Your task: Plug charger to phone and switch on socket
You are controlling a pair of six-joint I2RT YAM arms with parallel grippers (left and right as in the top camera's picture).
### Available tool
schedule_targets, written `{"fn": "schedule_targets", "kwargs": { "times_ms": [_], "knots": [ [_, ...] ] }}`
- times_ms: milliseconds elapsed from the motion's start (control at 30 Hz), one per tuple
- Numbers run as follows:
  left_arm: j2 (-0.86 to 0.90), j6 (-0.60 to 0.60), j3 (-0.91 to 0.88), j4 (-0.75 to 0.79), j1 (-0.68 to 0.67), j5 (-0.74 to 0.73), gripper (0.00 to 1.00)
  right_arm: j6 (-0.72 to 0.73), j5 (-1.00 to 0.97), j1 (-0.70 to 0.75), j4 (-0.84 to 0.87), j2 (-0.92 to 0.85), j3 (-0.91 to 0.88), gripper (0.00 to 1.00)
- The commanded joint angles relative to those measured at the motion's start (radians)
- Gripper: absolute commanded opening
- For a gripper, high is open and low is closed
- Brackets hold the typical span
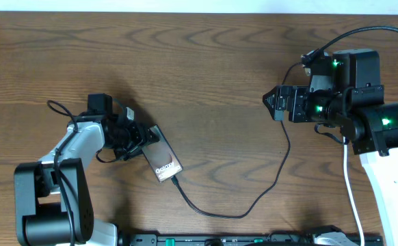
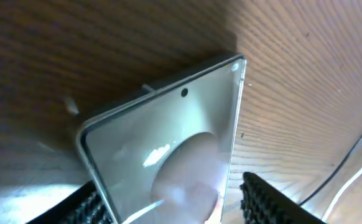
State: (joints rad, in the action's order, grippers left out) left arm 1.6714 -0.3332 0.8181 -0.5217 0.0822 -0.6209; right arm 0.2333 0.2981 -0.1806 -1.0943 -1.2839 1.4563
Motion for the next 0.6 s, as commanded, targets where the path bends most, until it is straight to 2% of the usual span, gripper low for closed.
{"fn": "schedule_targets", "kwargs": {
  "times_ms": [0, 167, 367, 567],
  "knots": [
    [0.024, -0.047, -0.018, -0.02, 0.0, 0.165, 0.67, -0.002, -0.004, -0.002, -0.003, 0.006, 0.015, 0.99],
    [0.023, -0.107, -0.018, -0.042, 0.0, 0.212, 0.69, -0.003, -0.004, -0.003, -0.012, 0.006, 0.015, 0.99],
    [0.013, -0.114, -0.018, -0.047, 0.0, 0.214, 0.71, -0.003, -0.005, -0.002, -0.014, 0.006, 0.015, 0.99],
    [-0.104, -0.114, -0.018, -0.054, 0.0, 0.214, 0.71, -0.002, -0.066, -0.002, -0.015, 0.006, 0.015, 0.99]
  ]
}}
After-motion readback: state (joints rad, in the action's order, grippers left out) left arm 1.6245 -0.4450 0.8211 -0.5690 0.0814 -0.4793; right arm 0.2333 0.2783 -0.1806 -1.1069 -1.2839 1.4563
